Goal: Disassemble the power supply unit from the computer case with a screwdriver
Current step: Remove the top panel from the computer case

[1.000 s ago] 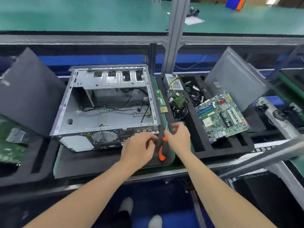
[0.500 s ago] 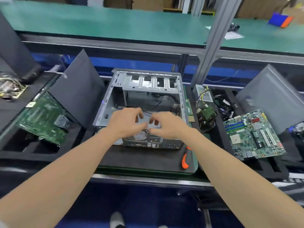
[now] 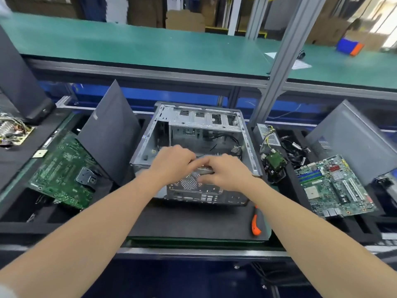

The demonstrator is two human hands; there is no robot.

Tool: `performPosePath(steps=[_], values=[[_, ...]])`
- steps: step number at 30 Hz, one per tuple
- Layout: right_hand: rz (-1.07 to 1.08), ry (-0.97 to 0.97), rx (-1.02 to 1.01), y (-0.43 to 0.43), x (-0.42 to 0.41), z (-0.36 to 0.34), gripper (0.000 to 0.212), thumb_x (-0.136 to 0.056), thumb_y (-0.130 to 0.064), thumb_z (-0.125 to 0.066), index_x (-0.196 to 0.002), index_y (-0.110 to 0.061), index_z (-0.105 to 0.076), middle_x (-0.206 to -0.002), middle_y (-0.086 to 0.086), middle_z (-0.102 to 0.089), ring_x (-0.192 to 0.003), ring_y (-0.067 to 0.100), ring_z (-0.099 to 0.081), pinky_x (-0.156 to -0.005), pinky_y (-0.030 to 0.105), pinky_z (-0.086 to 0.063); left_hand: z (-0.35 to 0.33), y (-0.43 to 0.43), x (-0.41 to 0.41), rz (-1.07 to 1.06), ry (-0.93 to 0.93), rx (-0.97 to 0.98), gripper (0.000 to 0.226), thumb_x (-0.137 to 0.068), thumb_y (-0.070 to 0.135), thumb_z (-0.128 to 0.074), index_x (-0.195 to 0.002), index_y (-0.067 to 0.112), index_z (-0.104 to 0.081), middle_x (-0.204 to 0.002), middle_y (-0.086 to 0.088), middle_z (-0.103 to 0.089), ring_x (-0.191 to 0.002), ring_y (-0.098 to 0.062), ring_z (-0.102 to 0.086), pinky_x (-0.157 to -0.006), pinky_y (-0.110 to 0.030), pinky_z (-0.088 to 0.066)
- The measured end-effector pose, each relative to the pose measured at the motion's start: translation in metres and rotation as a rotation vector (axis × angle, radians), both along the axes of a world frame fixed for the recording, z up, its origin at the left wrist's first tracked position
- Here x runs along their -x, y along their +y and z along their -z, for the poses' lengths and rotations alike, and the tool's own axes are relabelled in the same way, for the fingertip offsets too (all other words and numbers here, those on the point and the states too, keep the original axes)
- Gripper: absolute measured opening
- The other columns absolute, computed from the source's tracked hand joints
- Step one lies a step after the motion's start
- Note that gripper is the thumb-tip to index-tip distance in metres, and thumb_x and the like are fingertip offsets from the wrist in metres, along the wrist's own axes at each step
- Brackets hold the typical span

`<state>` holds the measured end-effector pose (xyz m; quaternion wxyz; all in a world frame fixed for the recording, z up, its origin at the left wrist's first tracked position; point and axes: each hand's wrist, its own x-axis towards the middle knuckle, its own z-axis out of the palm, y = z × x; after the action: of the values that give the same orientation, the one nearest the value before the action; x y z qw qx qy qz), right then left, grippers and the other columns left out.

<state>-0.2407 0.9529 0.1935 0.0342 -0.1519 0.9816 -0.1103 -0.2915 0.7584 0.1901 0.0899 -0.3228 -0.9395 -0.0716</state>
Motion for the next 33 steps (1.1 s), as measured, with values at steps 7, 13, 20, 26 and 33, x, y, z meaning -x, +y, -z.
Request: performPosePath(steps=[7, 13, 20, 26, 33], values=[[0.114, 0.01, 0.164, -0.026, 0.056, -0.089, 0.04, -0.082, -0.061, -0.076, -0.095, -0.023, -0.069, -0.083, -0.009, -0.07, -0.077, 0.016, -0.065, -0.068, 0.039, -0.051, -0.069, -0.013, 0.047, -0.114, 0.258, -0.112, 0.053, -0.107, 0.059, -0.037, -0.077, 0.026, -0.066, -0.068, 0.004, -0.064, -0.067, -0.024, -0.063, -0.056, -0.036, -0.043], [0.269, -0.035, 0.32, -0.04, 0.109, -0.145, 0.053, -0.076, -0.055, -0.083, -0.068, -0.009, -0.059, -0.061, 0.002, -0.044, -0.055, 0.016, -0.037, -0.052, 0.029, -0.03, -0.094, -0.029, 0.082, -0.044, 0.265, -0.52, 0.028, -0.106, 0.037, -0.055, -0.112, 0.013, -0.067, -0.111, -0.006, -0.065, -0.108, -0.03, -0.06, -0.101, -0.041, -0.038], [0.515, -0.112, 0.705, -0.028, 0.16, -0.187, 0.037, -0.07, -0.036, -0.092, -0.07, -0.008, -0.068, -0.058, -0.003, -0.06, -0.056, 0.015, -0.05, -0.054, 0.023, -0.038, -0.132, -0.014, 0.121, -0.127, 0.096, -0.545, 0.054, -0.11, 0.038, -0.044, -0.158, 0.016, -0.039, -0.171, -0.01, -0.023, -0.159, -0.025, -0.017, -0.127, -0.048, -0.017], [0.612, -0.222, 1.027, 0.001, 0.19, -0.204, 0.02, -0.089, -0.019, -0.081, -0.092, -0.002, -0.07, -0.075, 0.005, -0.074, -0.056, 0.013, -0.067, -0.059, 0.024, -0.055, -0.164, 0.023, 0.145, -0.189, -0.045, -0.492, 0.061, -0.107, 0.046, -0.046, -0.161, 0.021, -0.036, -0.171, -0.004, -0.025, -0.157, -0.025, -0.023, -0.124, -0.047, -0.025], [0.685, -0.336, 1.264, 0.016, 0.217, -0.198, 0.021, -0.106, -0.016, -0.056, -0.086, -0.009, -0.062, -0.063, 0.005, -0.067, -0.059, 0.02, -0.066, -0.065, 0.028, -0.058, -0.183, 0.074, 0.157, -0.249, -0.126, -0.374, 0.051, -0.106, 0.046, -0.041, -0.155, 0.034, -0.042, -0.166, -0.004, -0.035, -0.152, -0.028, -0.031, -0.119, -0.054, -0.025]])
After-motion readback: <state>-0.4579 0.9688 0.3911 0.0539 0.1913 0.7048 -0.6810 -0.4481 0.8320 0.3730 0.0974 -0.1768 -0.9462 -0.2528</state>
